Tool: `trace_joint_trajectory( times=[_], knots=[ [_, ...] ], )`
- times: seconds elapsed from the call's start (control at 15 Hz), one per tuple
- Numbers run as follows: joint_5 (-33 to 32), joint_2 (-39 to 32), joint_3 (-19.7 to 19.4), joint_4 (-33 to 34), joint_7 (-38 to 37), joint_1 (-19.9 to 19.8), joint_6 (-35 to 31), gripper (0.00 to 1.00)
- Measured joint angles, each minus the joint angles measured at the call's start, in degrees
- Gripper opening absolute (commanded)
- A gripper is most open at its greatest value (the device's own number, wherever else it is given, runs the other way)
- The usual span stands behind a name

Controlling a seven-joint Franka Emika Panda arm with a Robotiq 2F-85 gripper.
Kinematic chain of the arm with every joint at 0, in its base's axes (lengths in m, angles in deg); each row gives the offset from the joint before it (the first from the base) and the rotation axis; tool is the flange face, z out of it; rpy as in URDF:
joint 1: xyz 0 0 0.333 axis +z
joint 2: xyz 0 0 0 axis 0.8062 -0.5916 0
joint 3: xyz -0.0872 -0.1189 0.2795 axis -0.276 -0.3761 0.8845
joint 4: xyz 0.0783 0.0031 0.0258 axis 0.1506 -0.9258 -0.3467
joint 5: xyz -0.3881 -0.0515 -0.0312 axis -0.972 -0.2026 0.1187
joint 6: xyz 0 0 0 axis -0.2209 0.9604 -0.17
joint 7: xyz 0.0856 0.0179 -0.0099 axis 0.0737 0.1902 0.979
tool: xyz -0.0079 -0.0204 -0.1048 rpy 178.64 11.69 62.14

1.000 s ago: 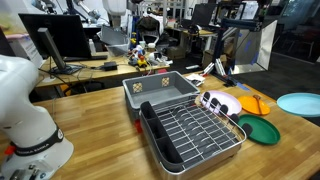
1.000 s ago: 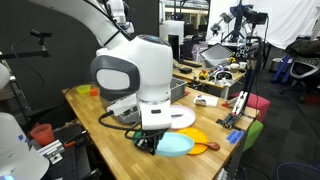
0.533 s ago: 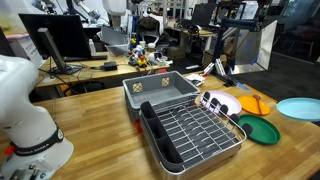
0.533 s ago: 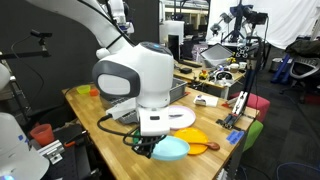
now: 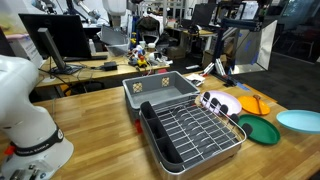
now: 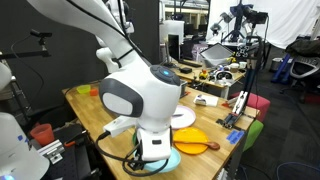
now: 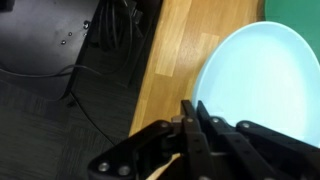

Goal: Put the blue plate on the table

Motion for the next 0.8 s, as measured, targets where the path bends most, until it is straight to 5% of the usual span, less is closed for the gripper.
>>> trace_joint_trajectory(
  times=[0.8],
  knots=[
    [0.3,-11.6,0.2,7.8,3.0,-1.4,0.4,0.01]
  ],
)
